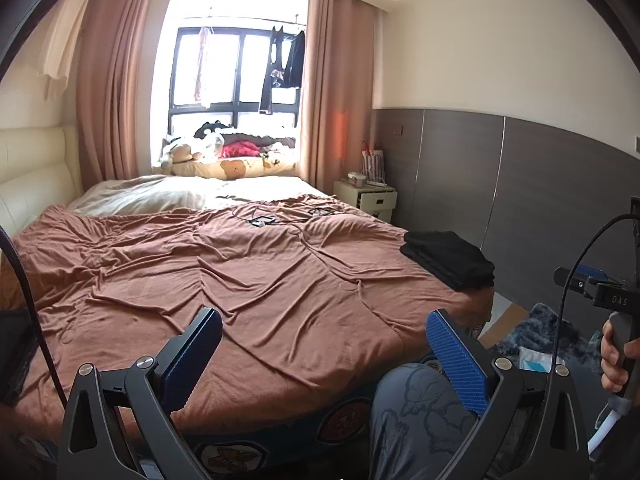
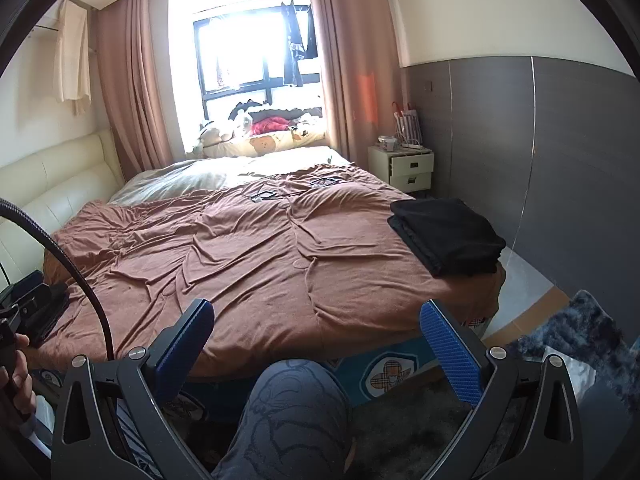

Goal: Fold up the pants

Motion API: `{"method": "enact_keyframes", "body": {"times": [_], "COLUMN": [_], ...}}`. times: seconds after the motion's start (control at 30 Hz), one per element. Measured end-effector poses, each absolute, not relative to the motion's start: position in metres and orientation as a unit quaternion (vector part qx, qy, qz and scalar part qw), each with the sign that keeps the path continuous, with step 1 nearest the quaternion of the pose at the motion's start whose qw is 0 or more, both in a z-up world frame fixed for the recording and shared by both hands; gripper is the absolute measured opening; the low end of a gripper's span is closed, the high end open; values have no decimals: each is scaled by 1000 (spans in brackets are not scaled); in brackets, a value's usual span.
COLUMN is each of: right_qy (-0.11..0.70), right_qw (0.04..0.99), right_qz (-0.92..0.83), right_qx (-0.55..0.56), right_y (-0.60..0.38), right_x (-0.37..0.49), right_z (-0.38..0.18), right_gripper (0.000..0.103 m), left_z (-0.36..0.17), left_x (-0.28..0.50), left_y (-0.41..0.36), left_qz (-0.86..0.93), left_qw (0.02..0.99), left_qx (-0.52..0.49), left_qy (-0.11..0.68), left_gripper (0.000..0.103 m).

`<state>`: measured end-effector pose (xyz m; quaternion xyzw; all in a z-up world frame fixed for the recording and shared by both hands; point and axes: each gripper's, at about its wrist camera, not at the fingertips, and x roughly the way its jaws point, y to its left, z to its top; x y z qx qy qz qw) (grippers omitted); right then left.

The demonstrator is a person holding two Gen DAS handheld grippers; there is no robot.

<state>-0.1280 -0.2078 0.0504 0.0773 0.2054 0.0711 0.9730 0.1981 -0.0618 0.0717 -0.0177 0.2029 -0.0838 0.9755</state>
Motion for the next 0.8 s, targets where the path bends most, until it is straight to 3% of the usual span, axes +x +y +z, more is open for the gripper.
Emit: {"method": "enact_keyframes", "body": {"times": [0.8], "right_qy": [229], "right_qw": [970], "right_qz": [60], "right_qx": [50], "right_y": [-151], "right_x": [-157], "right_z": [11], "right_gripper": [103], "left_z": [14], "left_x": [169], "left_y": [-51], "left_qz": [-28], "left_qw": [973], "left_qx": [-1], "left_qy": [229], "left_gripper": [103]}}
